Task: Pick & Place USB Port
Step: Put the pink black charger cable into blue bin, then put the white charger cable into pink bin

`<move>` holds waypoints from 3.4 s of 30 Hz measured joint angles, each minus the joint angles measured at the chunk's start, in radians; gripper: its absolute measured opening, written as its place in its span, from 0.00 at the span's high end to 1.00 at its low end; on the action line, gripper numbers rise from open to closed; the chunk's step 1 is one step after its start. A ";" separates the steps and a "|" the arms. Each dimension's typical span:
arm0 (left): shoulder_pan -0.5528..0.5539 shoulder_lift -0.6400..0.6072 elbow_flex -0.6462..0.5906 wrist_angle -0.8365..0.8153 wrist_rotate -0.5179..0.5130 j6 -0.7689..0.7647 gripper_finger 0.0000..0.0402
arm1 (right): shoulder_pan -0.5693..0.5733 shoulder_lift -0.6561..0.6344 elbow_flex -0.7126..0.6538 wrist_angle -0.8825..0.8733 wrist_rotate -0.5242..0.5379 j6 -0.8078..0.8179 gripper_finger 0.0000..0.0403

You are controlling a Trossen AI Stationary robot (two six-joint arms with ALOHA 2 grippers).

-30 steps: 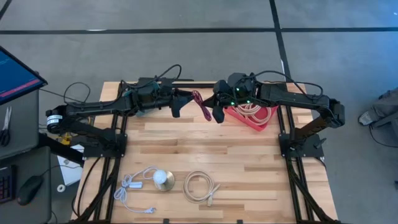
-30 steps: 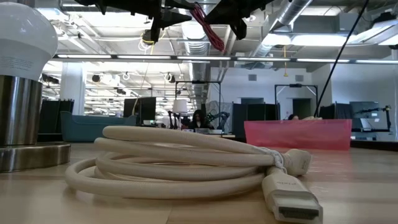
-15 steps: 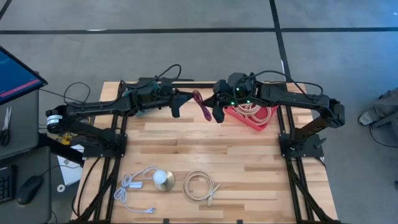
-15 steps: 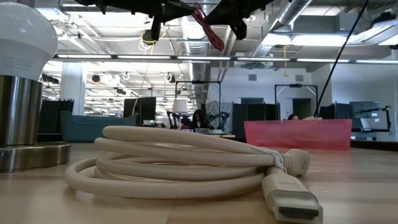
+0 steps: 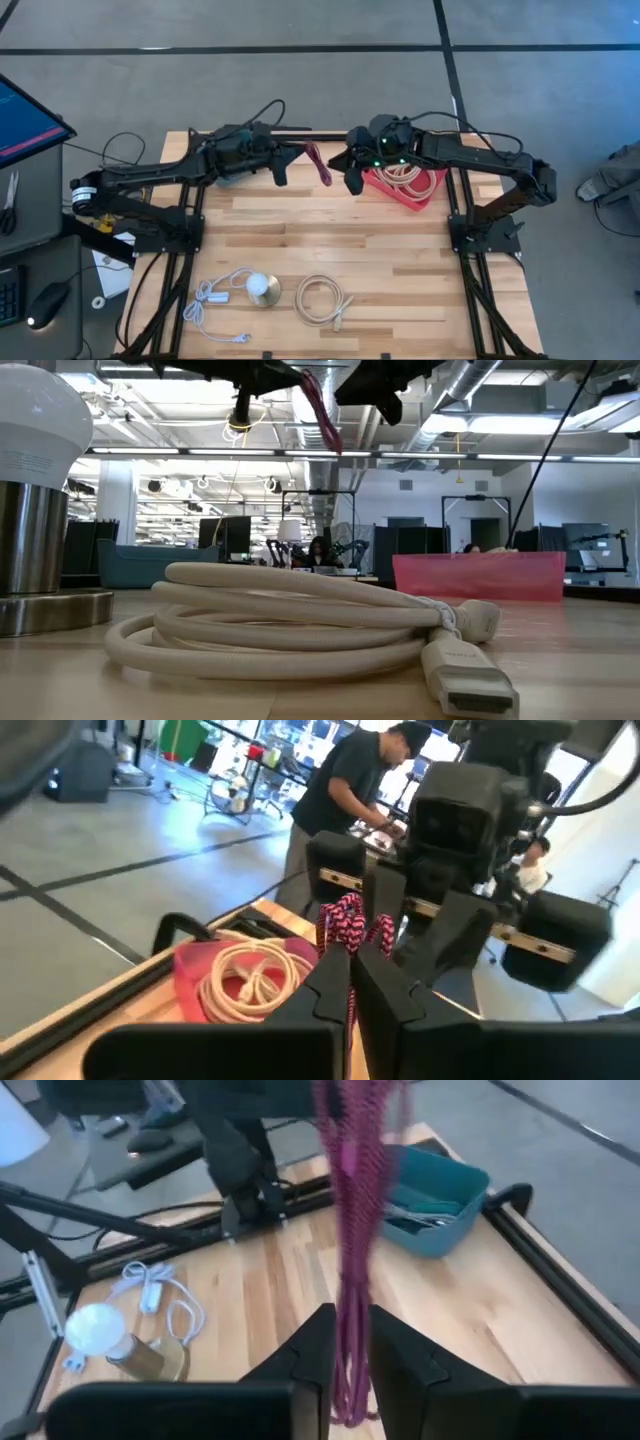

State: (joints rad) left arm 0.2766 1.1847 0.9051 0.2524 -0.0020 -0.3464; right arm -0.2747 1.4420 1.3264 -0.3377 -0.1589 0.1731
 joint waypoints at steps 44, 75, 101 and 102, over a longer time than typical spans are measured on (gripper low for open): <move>0.105 -0.187 -0.040 -0.992 -0.946 0.024 0.99 | -0.194 -0.044 0.001 -0.132 0.011 -0.052 0.87; 0.165 -0.191 -0.397 -0.562 -0.944 -0.055 0.67 | -0.191 -0.044 0.001 -0.085 0.003 -0.068 0.87; -0.118 -0.392 -0.396 0.214 -0.147 0.002 0.77 | -0.189 -0.043 0.001 -0.223 -0.001 -0.103 0.87; -0.143 -0.387 -0.396 0.215 -0.149 0.001 0.78 | -0.187 -0.043 0.001 -0.223 -0.001 -0.102 0.87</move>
State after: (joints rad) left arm 0.1334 0.7979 0.5095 0.4677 -0.1507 -0.3452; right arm -0.4614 1.3987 1.3270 -0.5610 -0.1600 0.0708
